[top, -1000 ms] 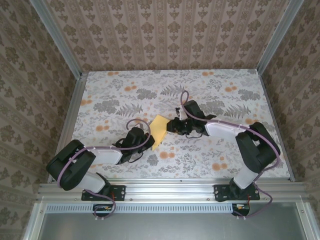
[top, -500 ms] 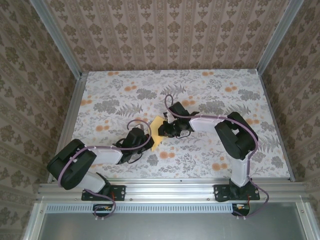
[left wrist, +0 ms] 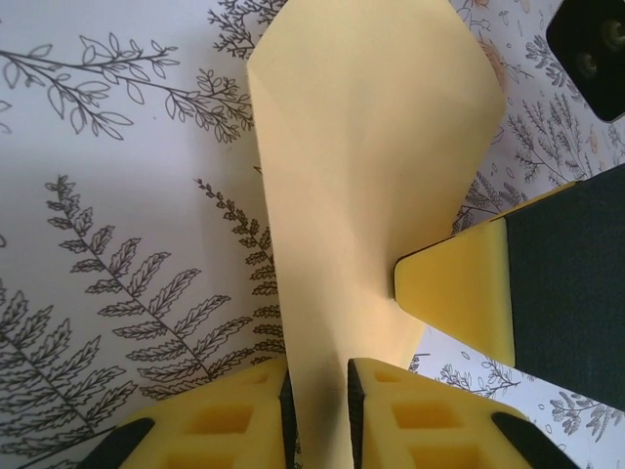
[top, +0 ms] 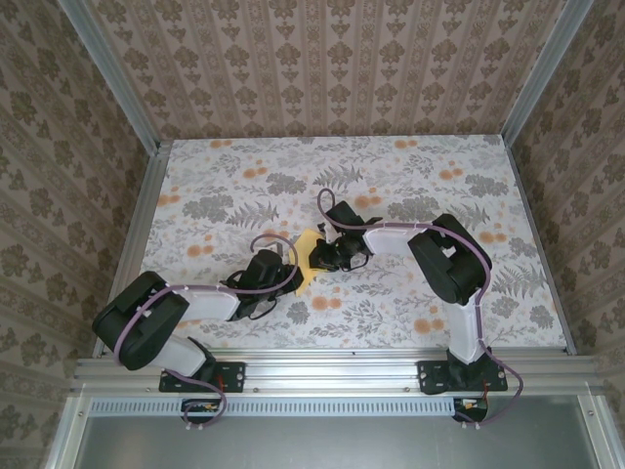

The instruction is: Fold a paper plane with a square sheet of paper (pick it up from the middle)

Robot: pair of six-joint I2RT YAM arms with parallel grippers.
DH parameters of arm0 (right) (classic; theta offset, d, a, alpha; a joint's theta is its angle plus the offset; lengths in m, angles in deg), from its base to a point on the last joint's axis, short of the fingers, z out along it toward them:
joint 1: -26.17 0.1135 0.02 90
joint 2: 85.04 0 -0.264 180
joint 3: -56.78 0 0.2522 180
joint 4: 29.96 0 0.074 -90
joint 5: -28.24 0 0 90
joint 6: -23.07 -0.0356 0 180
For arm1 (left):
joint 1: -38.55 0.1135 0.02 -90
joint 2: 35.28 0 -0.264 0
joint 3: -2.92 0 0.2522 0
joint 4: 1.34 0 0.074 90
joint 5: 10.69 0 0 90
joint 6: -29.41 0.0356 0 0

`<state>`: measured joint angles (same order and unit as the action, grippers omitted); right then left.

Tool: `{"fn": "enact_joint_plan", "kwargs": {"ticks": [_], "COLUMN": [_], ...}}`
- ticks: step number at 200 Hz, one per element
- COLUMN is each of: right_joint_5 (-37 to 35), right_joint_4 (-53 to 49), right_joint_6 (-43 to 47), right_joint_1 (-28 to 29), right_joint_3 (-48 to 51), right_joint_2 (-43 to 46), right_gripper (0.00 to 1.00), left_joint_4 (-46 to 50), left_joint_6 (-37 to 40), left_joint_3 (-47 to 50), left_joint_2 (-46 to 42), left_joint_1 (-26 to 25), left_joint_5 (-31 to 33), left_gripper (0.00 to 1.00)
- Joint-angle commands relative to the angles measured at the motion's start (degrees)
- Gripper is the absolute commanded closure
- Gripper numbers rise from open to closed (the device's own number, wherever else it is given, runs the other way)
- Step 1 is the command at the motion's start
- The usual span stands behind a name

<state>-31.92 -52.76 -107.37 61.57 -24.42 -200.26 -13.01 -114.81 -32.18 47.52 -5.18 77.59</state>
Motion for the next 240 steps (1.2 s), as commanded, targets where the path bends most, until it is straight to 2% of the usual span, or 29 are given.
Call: {"fn": "enact_joint_plan", "kwargs": {"ticks": [1,75,118,198,240], "right_joint_5": [-3.94,-4.01,-3.3,-2.83,0.18], "right_joint_4": [-3.84,-4.07,-3.42,-2.95,3.59], "right_joint_6": [0.04,-1.64,-4.16,-7.13,-9.12], "right_joint_1": [-0.68,-1.25,-1.91,-3.52,-5.51], "right_joint_3": [-0.15,0.38,0.94,2.26,5.51], "right_joint_2": [-1.49,-1.6,-0.75,2.47,8.19], "right_gripper": [0.85,0.86,0.86,0.85,0.79], "left_joint_4": [-2.07,1.86,4.46,4.98,8.75], "left_joint_6": [3.21,7.71,16.28,27.1,31.47], "left_joint_3": [1.71,1.7,0.34,-2.55,-6.04], "left_joint_2": [-2.05,-1.89,-1.04,3.52,6.9], "left_joint_1": [0.32,-1.26,-3.87,-5.99,-6.55], "left_joint_5": [-1.0,-0.5,1.21,4.64,5.1], "left_gripper": [0.75,0.81,0.81,0.96,1.0]}}
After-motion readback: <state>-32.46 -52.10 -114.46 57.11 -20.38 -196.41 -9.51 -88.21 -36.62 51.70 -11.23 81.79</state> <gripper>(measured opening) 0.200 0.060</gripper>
